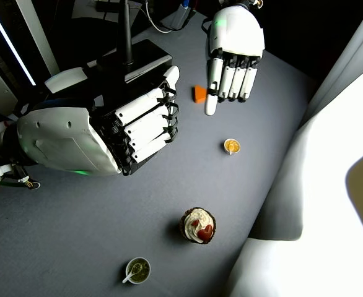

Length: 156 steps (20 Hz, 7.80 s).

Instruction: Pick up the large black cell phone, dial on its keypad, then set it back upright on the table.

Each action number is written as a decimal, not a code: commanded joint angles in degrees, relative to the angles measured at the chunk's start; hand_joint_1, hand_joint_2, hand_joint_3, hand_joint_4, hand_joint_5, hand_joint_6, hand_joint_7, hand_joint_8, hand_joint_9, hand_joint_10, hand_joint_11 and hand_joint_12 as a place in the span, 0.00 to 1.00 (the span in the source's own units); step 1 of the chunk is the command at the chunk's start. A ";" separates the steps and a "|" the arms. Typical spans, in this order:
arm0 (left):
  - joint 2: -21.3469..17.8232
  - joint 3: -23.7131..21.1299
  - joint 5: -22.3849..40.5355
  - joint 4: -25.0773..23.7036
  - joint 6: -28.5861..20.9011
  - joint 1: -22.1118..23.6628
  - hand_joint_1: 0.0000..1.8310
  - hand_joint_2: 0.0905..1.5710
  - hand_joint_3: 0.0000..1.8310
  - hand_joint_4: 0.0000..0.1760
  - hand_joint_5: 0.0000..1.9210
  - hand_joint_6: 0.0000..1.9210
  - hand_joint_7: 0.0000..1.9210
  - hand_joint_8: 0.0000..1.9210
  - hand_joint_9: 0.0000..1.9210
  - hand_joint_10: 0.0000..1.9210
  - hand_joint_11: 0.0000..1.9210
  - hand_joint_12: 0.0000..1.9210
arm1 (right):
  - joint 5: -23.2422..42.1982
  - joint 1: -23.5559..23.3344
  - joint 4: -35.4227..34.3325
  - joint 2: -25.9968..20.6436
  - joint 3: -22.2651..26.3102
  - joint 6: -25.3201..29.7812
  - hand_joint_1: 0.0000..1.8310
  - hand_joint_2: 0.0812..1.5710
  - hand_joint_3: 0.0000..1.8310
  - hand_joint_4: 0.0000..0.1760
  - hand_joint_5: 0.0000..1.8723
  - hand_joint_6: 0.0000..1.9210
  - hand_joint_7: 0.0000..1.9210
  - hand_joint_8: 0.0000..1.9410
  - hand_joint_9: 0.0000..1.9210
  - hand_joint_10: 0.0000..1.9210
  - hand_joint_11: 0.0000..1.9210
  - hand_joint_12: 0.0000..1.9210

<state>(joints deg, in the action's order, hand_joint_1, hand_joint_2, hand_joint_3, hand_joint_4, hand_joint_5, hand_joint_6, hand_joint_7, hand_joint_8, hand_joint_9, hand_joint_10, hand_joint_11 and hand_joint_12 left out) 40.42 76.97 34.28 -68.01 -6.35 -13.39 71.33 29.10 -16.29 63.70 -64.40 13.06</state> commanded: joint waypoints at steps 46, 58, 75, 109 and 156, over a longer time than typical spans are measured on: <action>-0.89 -6.54 44.01 60.27 -33.05 -21.17 0.01 0.77 0.00 0.00 0.14 0.00 0.20 0.00 0.21 0.06 0.04 0.56 | 24.00 11.34 -5.72 3.99 -6.40 2.28 0.81 0.70 0.00 0.00 0.46 0.54 0.49 0.43 0.47 0.57 0.40 0.83; -1.72 -5.17 44.30 55.01 -34.25 -20.49 0.00 0.72 0.00 0.10 0.10 0.00 0.06 0.00 0.04 0.00 0.00 0.13 | 26.23 14.68 -9.99 6.08 -8.70 2.68 0.82 0.65 0.00 0.00 0.56 0.41 0.56 0.33 0.55 0.47 0.47 0.76; 0.29 -4.32 45.12 63.40 -33.92 -21.17 0.00 0.72 0.00 0.14 0.09 0.00 0.06 0.00 0.05 0.00 0.00 0.14 | 28.07 18.95 -11.01 7.76 -10.79 3.28 0.81 0.71 0.00 0.00 0.47 0.53 0.46 0.48 0.46 0.59 0.40 0.82; 0.24 -5.92 46.05 63.30 -33.67 -21.17 0.00 0.73 0.00 0.12 0.10 0.00 0.08 0.00 0.07 0.00 0.00 0.22 | 29.77 20.69 -14.55 8.48 -9.59 2.57 0.81 0.70 0.00 0.00 0.43 0.53 0.45 0.53 0.47 0.58 0.45 0.82; 0.79 -5.74 45.31 63.61 -33.94 -21.17 0.00 0.73 0.00 0.17 0.10 0.00 0.07 0.00 0.08 0.00 0.00 0.25 | 29.76 21.36 -12.06 4.44 -5.88 0.65 0.09 0.48 0.00 0.37 0.00 0.00 0.00 0.00 0.00 0.00 0.00 0.00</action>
<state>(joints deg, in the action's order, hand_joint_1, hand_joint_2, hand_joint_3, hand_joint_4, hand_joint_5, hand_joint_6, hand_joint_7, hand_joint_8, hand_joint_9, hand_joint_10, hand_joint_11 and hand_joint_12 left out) 40.99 71.31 73.45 -6.17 -39.79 -35.53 93.51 50.33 -27.92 68.14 -69.45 13.39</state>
